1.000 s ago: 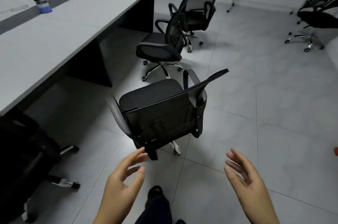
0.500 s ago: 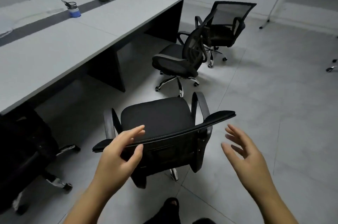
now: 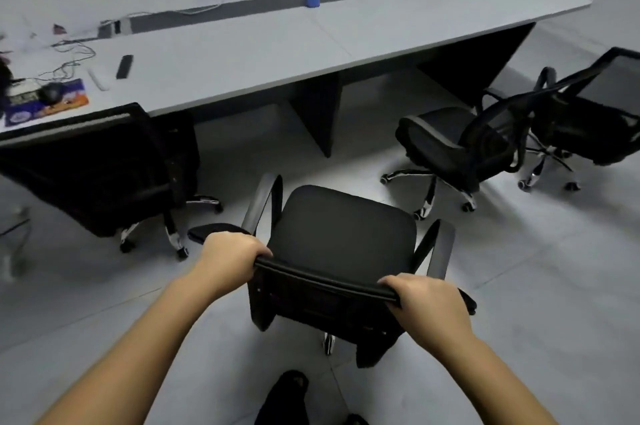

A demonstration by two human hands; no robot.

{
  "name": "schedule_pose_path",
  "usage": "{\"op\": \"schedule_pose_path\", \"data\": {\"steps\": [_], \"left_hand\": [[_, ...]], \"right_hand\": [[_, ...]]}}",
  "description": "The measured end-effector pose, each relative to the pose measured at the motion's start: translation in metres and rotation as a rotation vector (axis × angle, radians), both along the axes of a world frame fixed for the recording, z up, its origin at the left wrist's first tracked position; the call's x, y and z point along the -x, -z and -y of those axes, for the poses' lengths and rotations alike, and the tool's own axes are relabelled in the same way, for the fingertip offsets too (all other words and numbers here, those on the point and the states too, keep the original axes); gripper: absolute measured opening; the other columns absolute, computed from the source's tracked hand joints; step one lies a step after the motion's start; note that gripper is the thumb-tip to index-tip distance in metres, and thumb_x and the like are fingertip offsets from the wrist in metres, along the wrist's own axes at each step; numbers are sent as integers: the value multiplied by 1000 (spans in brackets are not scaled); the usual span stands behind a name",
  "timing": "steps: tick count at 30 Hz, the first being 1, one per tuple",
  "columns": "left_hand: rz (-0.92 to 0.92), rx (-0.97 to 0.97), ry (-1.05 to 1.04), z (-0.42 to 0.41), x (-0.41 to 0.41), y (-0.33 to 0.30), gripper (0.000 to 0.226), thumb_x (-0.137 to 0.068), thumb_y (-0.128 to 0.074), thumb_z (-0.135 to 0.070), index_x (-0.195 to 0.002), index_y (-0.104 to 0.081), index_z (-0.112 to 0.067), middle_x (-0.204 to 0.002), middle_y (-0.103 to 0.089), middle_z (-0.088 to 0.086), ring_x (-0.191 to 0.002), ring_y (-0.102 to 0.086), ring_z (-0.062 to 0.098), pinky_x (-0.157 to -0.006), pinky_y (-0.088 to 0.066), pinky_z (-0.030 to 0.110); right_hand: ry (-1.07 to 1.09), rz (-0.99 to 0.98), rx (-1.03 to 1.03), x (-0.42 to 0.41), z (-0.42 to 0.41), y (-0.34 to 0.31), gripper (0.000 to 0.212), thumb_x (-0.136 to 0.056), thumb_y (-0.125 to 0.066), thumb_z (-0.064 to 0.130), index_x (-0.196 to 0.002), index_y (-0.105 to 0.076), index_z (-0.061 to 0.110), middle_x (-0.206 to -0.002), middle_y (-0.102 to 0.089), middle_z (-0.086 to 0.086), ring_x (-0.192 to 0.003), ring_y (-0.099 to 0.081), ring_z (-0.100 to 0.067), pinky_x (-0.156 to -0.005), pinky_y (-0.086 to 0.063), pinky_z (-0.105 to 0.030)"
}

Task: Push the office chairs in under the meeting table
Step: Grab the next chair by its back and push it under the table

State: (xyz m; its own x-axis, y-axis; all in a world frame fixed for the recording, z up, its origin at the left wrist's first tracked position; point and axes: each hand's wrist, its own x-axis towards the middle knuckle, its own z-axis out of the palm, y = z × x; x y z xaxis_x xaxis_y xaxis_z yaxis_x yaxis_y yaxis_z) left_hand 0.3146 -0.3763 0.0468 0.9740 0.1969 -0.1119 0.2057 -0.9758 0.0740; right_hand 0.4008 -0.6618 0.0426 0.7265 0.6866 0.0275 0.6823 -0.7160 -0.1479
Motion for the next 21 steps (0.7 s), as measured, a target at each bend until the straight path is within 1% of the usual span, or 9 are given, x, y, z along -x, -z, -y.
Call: {"op": "schedule_pose_path", "data": {"steps": [2, 5, 8, 10, 13, 14, 15, 18, 21], "left_hand": [[68, 31, -33, 11, 11, 6, 30, -73, -64, -11, -87, -71, -37, -83, -73, -14, -80, -67, 13, -57, -48, 28], [107, -13, -72, 28, 10, 9, 36, -54, -76, -5, -71, -72, -36, -62, -71, -13, -58, -67, 14, -41, -47, 25], [104, -35, -103, 37, -11, 8, 35, -60, -72, -5, -73, -72, -37, -58, -69, -9, -54, -65, 17, -41, -44, 23], [111, -61, -138, 39, -27, 6, 32, -67, -69, -8, -76, -72, -39, -60, -69, -8, -55, -65, 20, -44, -33, 18], [143, -86, -170, 33, -48, 6, 32, -66, -74, -10, -75, -72, -40, -57, -69, -8, -50, -64, 20, -43, -14, 12], [160, -97, -172, 30, -56, 4, 31, -67, -75, -11, -77, -73, -40, -61, -70, -8, -53, -65, 20, -44, -13, 13], [172, -100, -171, 25, -65, 2, 30, -70, -73, -12, -82, -73, -40, -68, -73, -9, -60, -67, 20, -44, -17, 15], [64, -114, -209, 9, -94, -5, 29, -86, -55, -19, -104, -67, -39, -96, -72, -8, -89, -66, 19, -58, -37, 23], [9, -128, -250, -10, -119, -3, 29, -90, -49, -24, -110, -63, -39, -104, -70, -9, -95, -65, 17, -66, -45, 26]], "right_hand": [[-46, 27, 30, -12, 5, 0, 23, -58, -77, 25, -74, -66, 37, -55, -64, 12, -45, -59, -11, -35, -35, -23], [-105, 65, 25, -37, 14, 4, 27, -54, -81, 25, -73, -67, 37, -54, -64, 12, -43, -60, -12, -33, -39, -24], [-149, 108, -10, -75, 16, 5, 25, -59, -80, 25, -75, -67, 37, -57, -66, 12, -46, -62, -12, -33, -40, -25], [-193, 128, -41, -100, 11, 5, 23, -61, -80, 26, -78, -68, 36, -61, -69, 12, -50, -64, -14, -35, -44, -26], [-239, 163, -60, -133, -2, 7, 24, -57, -82, 24, -77, -70, 33, -62, -71, 11, -52, -66, -16, -36, -47, -26], [-243, 166, -63, -144, -8, 8, 25, -57, -82, 24, -76, -70, 32, -62, -71, 10, -52, -66, -18, -37, -47, -26], [-247, 174, -67, -154, -16, 9, 25, -57, -82, 23, -76, -70, 32, -61, -71, 9, -51, -66, -19, -37, -47, -26], [-282, 207, -68, -186, -40, 9, 23, -60, -81, 25, -78, -70, 34, -62, -71, 10, -52, -66, -18, -38, -46, -27], [-318, 224, -56, -218, -64, 8, 25, -59, -82, 27, -80, -71, 35, -63, -71, 12, -52, -66, -16, -38, -45, -26]]}}
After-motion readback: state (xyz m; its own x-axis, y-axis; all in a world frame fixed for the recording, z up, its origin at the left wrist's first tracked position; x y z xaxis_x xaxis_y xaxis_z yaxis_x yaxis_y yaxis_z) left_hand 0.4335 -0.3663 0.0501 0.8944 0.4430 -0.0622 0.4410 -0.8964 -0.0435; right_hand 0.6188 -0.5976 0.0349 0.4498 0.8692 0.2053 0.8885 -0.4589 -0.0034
